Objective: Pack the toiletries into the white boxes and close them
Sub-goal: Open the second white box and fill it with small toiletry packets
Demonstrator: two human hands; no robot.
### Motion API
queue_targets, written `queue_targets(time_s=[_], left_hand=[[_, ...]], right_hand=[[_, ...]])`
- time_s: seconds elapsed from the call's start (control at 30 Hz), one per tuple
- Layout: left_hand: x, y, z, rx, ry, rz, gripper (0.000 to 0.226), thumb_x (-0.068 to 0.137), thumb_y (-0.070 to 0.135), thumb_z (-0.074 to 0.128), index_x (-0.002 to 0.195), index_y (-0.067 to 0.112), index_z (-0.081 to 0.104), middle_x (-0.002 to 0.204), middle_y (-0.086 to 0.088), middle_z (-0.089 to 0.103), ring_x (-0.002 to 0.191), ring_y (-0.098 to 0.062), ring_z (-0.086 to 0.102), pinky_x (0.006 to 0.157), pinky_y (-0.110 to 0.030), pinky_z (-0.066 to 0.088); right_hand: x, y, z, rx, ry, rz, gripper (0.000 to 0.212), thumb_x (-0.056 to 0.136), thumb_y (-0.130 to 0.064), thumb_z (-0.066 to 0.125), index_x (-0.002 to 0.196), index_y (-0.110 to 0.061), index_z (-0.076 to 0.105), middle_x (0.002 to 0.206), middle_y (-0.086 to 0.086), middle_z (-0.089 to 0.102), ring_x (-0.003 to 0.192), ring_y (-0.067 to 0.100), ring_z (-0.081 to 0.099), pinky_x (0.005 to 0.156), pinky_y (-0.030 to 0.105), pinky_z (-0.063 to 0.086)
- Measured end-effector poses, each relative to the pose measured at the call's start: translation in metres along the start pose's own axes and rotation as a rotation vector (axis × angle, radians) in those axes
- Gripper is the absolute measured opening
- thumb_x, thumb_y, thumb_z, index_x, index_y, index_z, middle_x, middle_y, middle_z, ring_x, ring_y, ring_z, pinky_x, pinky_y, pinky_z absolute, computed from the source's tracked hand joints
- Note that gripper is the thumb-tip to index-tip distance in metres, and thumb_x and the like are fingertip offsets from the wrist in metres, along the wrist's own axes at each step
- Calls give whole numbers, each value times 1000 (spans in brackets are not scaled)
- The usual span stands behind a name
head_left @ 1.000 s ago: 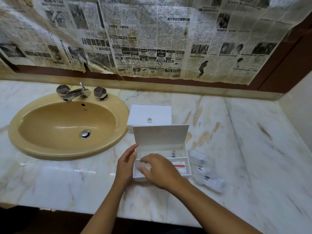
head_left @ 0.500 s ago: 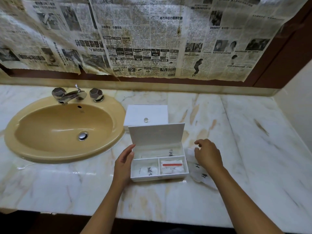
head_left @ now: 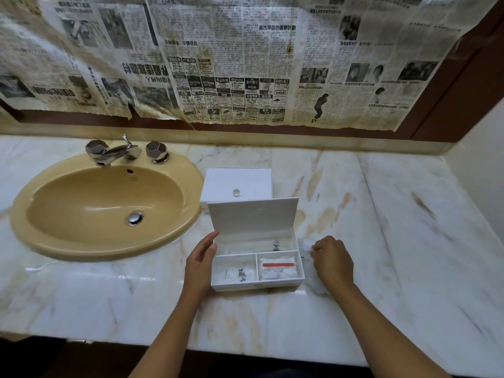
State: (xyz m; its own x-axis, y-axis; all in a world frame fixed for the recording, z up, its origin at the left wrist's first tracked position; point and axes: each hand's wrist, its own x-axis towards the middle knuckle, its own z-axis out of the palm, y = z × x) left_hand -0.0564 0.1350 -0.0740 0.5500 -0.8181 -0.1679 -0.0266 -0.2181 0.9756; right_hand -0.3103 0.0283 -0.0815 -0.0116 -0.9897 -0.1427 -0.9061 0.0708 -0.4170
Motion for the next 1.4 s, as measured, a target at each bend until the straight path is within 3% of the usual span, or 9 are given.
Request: queue_targets(time_s=[0.17,0.33,0.47,0.63,0.8,1.0,1.2,1.27,1.4], left_hand=[[0,1,0,-14,-4,-13,28,99,9,48,117,26,62,113,22,58,95,27,51,73,5,38],[-1,0,-1,-22,-1,-3,28,99,9,48,118,24,62,113,24,58,96,27,51,75,5,37],[1,-1,-1,-37,9,-2,27,98,8,49,115,25,63,115,18,62,98,20,55,81,-1,42],[4,-8,-5,14,-2,-25,32,98,9,48,119,26,65,118,1,64,108,-11,59,97,-28,46],[4,-4,-8,52,-51,15,29,99,14,51,115,35,63,118,24,59,107,20,50,85,3,37],[6,-7,-10,35,-64,17,29,98,14,51,115,35,62,117,26,58,106,25,48,84,4,36],[7,-9,-10,40,-59,27,29,98,14,52,116,34,62,117,25,58,106,25,48,84,4,36],[7,-8,-10,33,-54,30,29,98,12,52,115,34,62,116,25,58,106,24,49,83,4,36],[7,-9,-8,23,-47,36,29,98,11,51,114,33,62,116,25,58,104,24,50,80,5,37]], right_hand=[[-4,-11,-10,304,267,-50,14,93,-17,59,97,-8,69,95,4,65,82,24,61,70,34,53],[-28,-59,-34,599,496,-343,8,92,-5,58,96,-4,65,90,-1,56,76,6,52,68,6,39],[-57,-102,-27,524,235,-672,6,89,-15,58,87,-12,64,85,-2,57,72,7,53,67,15,43],[-77,-130,1,92,-144,-870,17,92,-18,50,87,-9,63,88,7,57,83,25,57,64,34,45],[-77,-139,10,-220,-345,-738,18,93,-6,51,105,-2,64,102,15,58,91,29,56,69,29,31],[-78,-140,19,-151,-380,-663,19,95,-11,53,109,-6,65,104,12,59,86,23,55,79,29,44],[-79,-148,13,-140,-400,-611,14,92,-2,53,100,-4,64,94,14,55,78,20,43,70,27,32],[-81,-150,9,-154,-441,-609,12,92,-3,52,93,-5,64,93,18,56,82,26,51,70,29,35],[-88,-147,3,-143,-590,-597,35,102,-28,42,108,-2,64,108,21,60,102,34,57,82,36,42]])
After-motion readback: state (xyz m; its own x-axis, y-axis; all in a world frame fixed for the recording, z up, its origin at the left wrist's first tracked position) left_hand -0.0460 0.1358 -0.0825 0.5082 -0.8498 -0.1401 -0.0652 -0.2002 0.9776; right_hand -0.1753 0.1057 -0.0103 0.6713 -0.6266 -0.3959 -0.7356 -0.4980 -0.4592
